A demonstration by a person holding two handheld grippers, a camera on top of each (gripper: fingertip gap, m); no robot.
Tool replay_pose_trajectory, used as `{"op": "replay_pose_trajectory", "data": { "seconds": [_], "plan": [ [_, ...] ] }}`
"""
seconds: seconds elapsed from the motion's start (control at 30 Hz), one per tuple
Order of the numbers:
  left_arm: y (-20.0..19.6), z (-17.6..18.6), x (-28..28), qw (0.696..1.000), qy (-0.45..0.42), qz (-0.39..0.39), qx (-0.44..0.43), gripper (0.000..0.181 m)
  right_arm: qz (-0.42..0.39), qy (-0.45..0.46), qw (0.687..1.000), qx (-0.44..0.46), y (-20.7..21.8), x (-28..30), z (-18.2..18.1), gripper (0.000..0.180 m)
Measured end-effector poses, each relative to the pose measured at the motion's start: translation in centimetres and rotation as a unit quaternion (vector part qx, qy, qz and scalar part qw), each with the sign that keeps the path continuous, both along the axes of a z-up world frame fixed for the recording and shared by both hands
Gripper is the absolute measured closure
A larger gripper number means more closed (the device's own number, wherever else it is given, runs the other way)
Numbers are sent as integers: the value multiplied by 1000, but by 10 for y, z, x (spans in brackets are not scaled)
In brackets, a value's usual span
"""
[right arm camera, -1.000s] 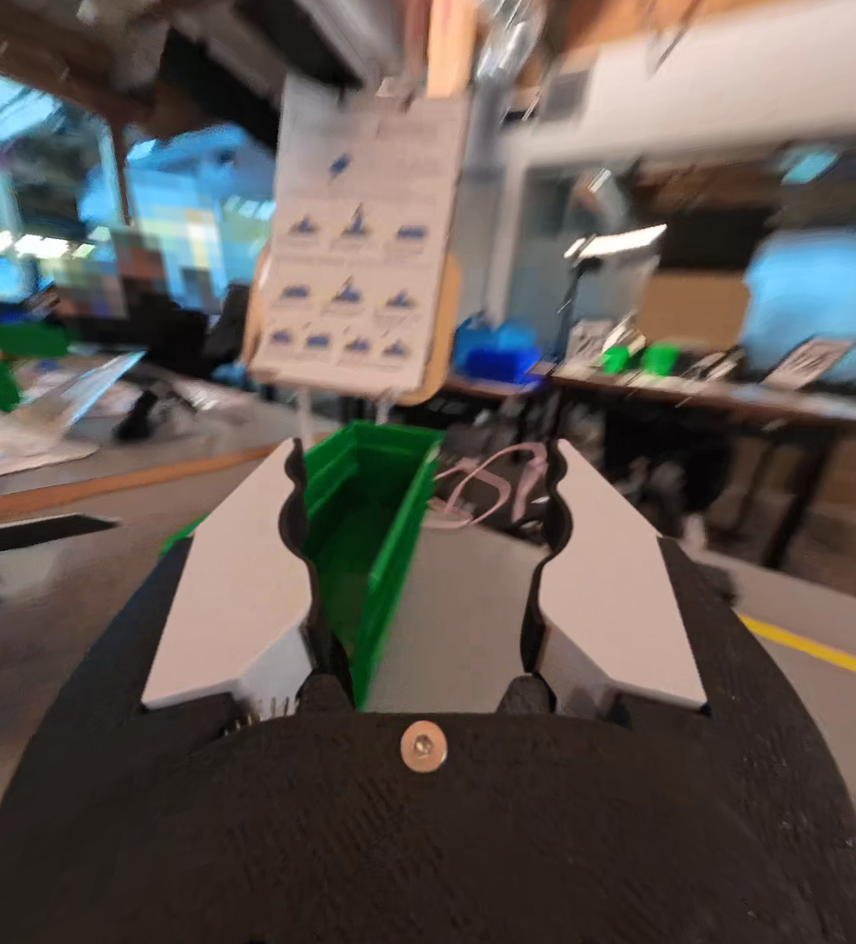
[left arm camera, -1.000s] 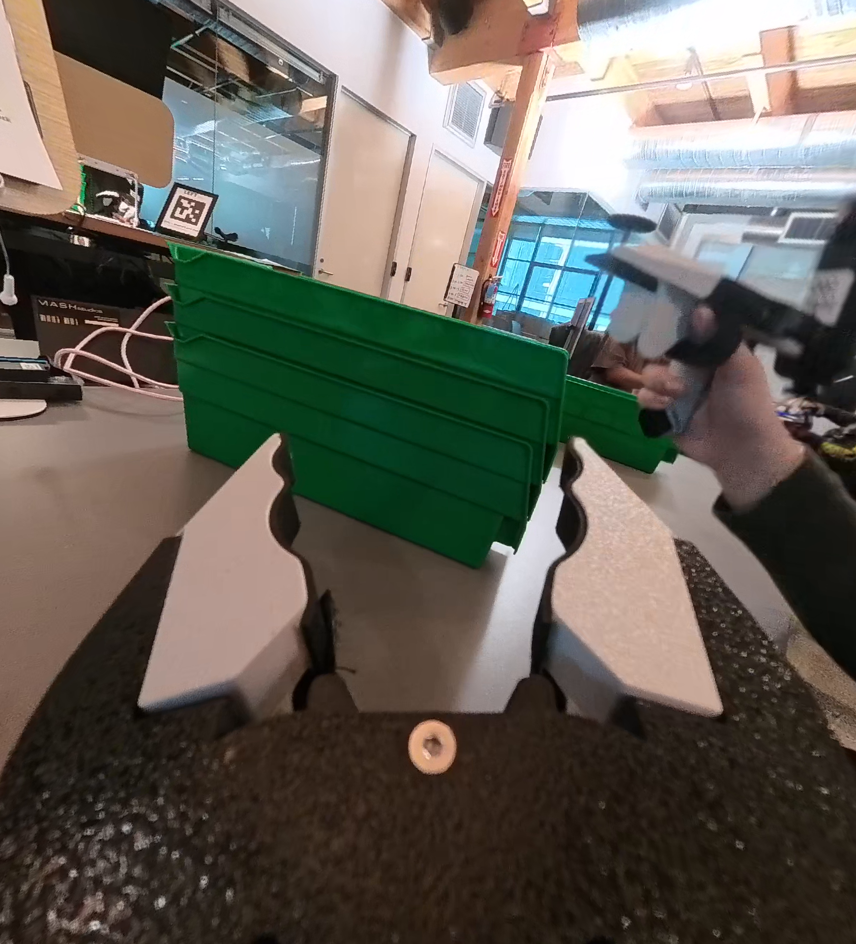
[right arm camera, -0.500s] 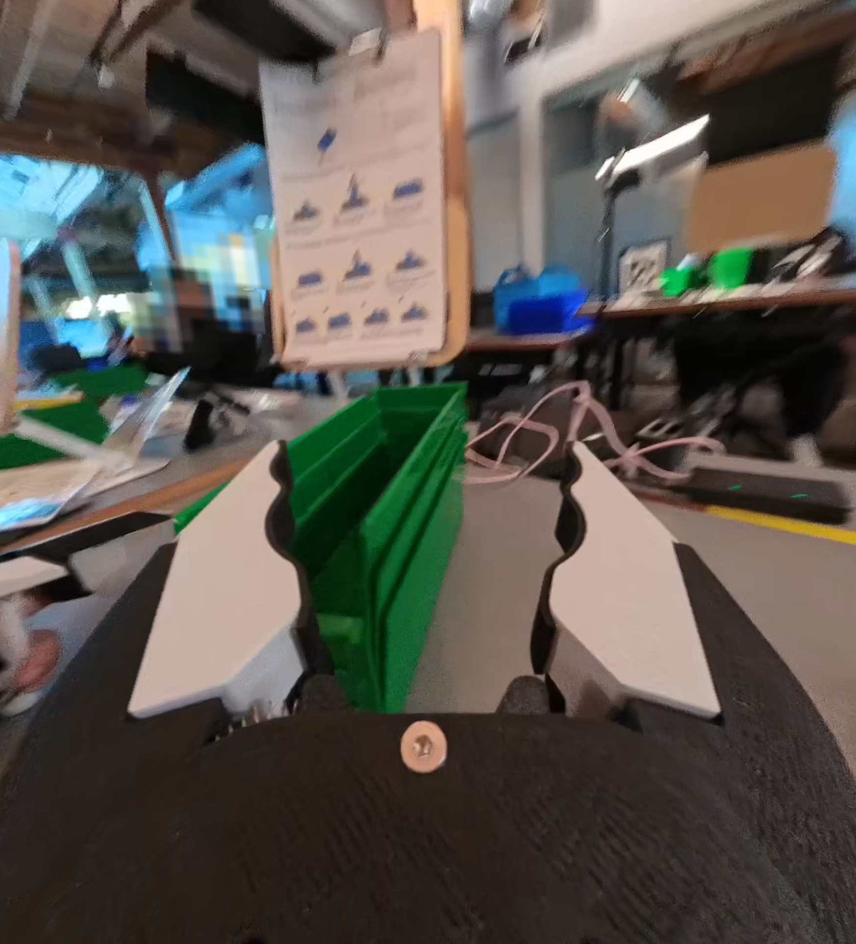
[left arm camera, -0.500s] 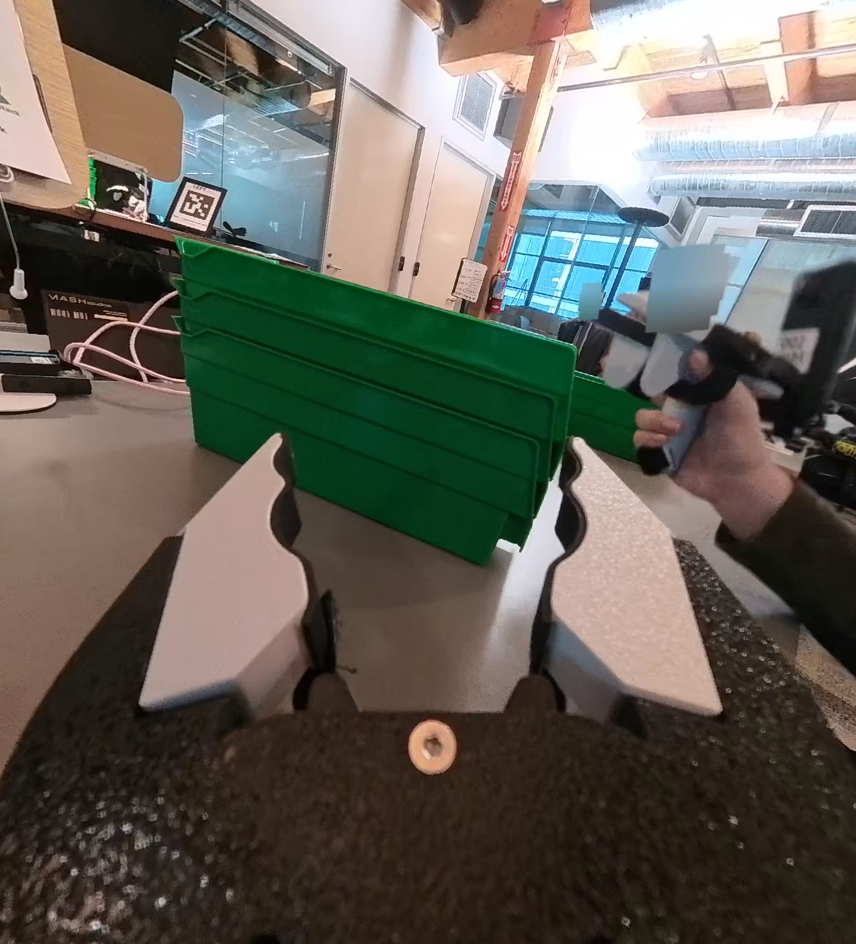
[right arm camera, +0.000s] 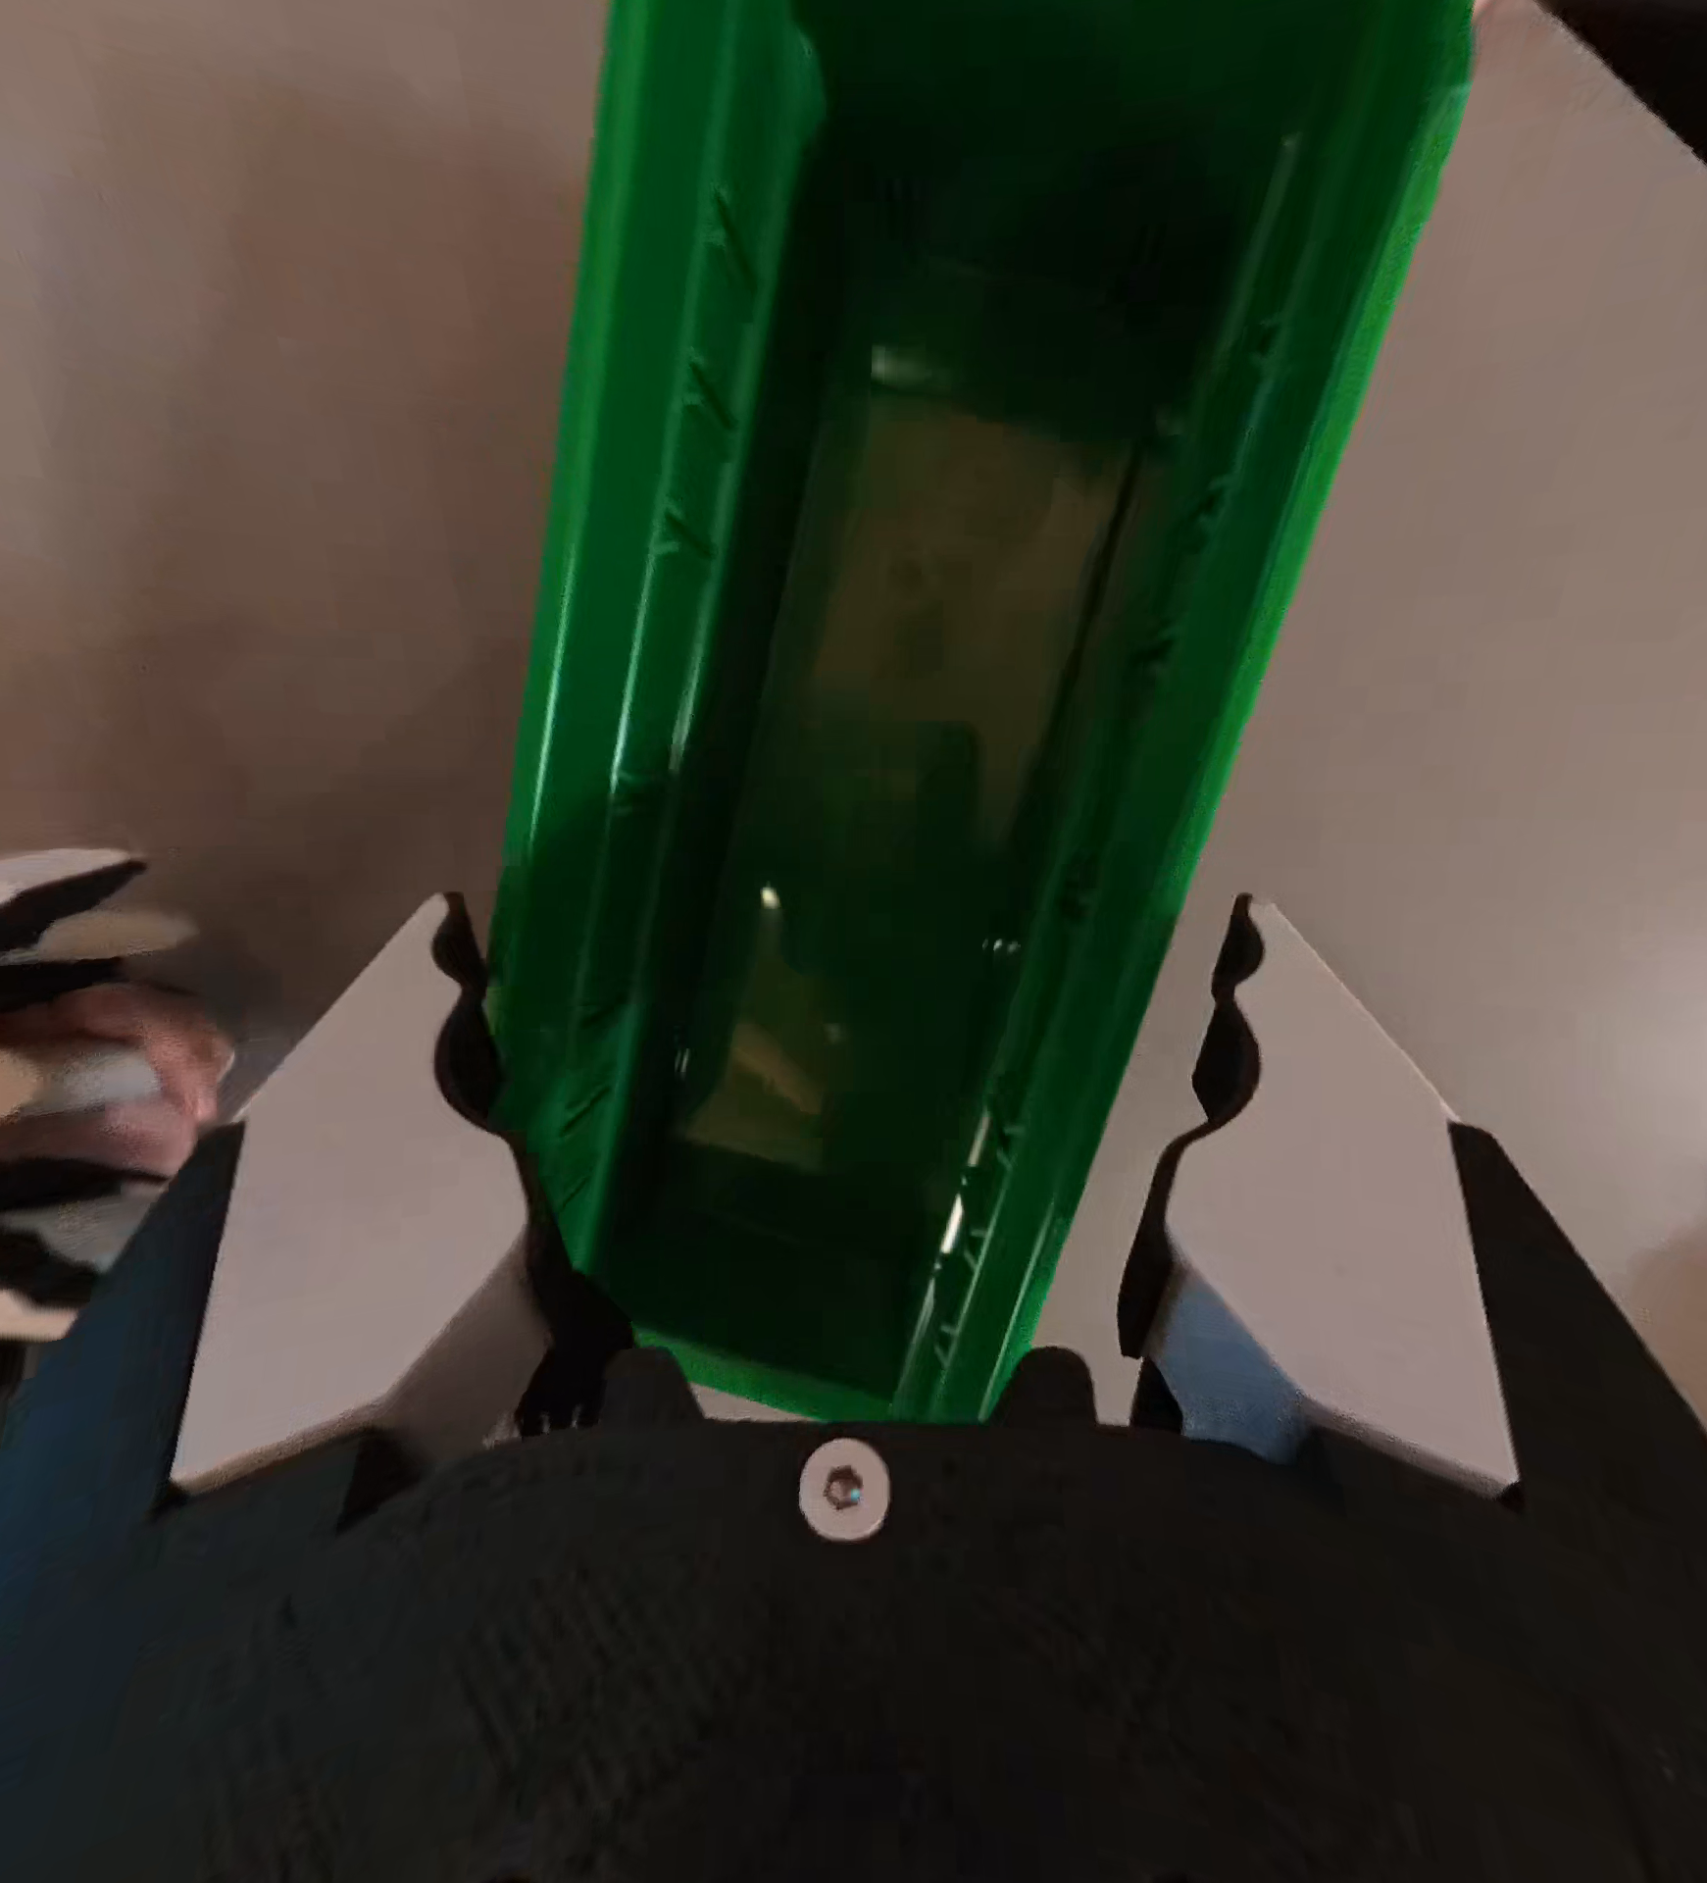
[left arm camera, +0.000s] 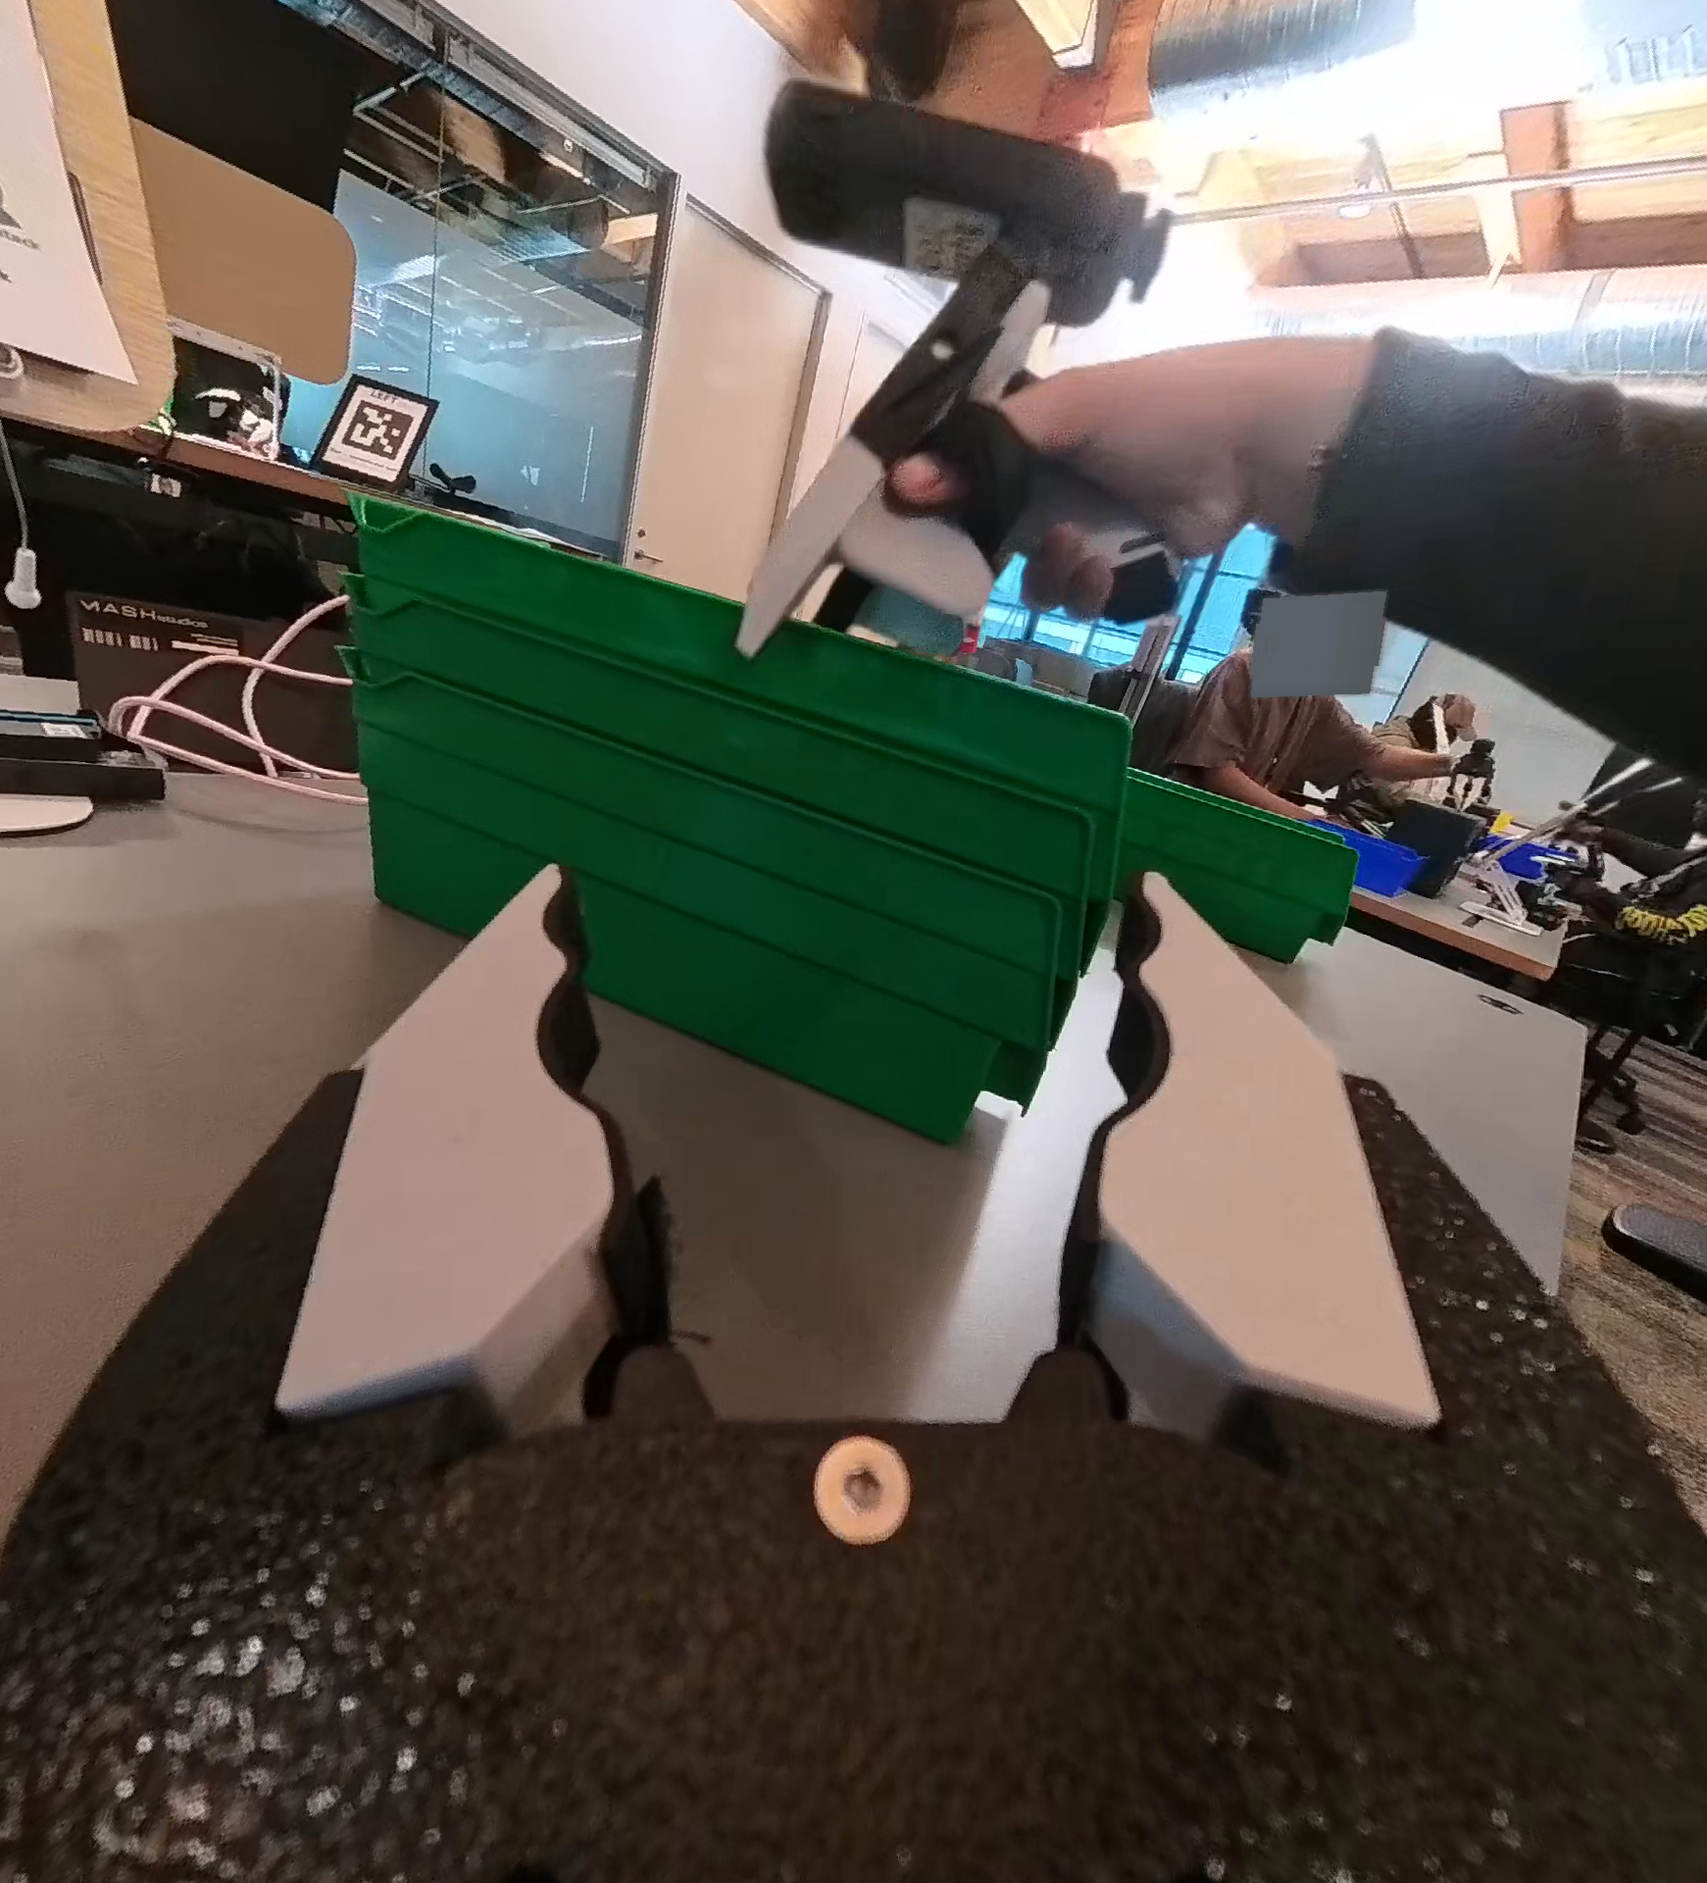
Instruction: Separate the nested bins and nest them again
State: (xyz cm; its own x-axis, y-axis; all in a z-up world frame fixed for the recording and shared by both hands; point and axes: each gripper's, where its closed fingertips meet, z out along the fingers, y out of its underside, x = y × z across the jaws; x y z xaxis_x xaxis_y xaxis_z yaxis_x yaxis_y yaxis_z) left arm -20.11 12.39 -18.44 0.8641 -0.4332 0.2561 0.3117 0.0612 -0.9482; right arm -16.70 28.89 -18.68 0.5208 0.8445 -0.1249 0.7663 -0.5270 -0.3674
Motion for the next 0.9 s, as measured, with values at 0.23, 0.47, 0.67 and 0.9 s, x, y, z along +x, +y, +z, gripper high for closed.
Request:
{"op": "replay_pose_trajectory", "data": {
  "seconds": [0.23,0.47,0.67,0.9],
  "plan": [
    [-1,2,-3,1000,-10,-1,7,78,-1,-3,1000,5,5,-13,17,78],
    [-1,2,-3,1000,-11,-1,5,78,-15,49,998,23,15,-18,42,79],
    [-1,1,-3,1000,-9,0,4,78,-18,63,998,16,13,-16,45,79],
    [-1,1,-3,1000,-9,0,4,78,-1,79,997,-8,2,-16,42,78]
  ]
}}
